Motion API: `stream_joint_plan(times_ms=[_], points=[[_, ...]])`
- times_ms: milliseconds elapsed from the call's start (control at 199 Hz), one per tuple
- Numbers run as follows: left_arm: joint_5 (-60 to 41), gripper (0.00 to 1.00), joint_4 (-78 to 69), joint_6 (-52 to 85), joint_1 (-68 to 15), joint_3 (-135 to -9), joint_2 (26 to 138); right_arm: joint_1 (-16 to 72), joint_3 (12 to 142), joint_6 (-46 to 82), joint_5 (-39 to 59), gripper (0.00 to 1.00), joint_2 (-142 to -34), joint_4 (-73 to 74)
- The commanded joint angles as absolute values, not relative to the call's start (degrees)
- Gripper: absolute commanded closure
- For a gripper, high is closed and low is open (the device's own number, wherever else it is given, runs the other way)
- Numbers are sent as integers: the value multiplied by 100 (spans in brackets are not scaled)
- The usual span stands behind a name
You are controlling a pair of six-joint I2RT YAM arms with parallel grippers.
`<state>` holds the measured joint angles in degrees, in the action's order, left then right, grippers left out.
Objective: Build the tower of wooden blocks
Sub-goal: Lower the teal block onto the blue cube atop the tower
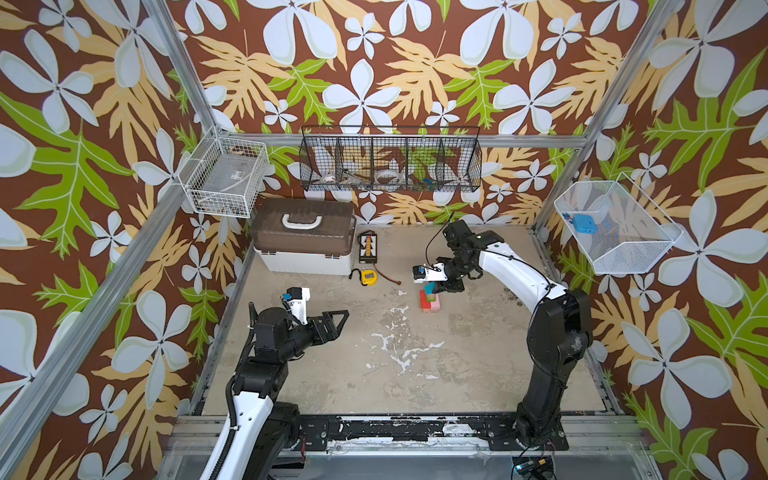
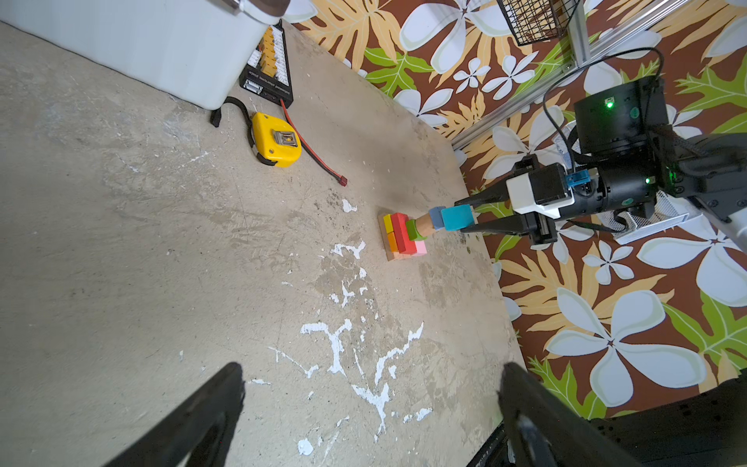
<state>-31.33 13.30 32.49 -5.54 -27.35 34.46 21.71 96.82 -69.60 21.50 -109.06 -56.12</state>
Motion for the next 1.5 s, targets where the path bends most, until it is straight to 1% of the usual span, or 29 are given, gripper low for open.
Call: stream_joint_plan(times_ms=[0,386,742,1499], points=[[-3116,0,1289,3199,-562,-2751,3446,2159,9779,-6885,2345,100,-10968,-5633],[-3112,0,1290,3217,-560,-2742,3446,2141,9962,-6852,2388,99,-11153,-5691],[-3113,0,1283,3215,-564,-2742,3448,2083,9902,-6812,2364,96,-11152,-5619],[-3120,0,1281,3217,-560,-2733,3446,2075,9826,-6741,2432,86,-11136,-5554]])
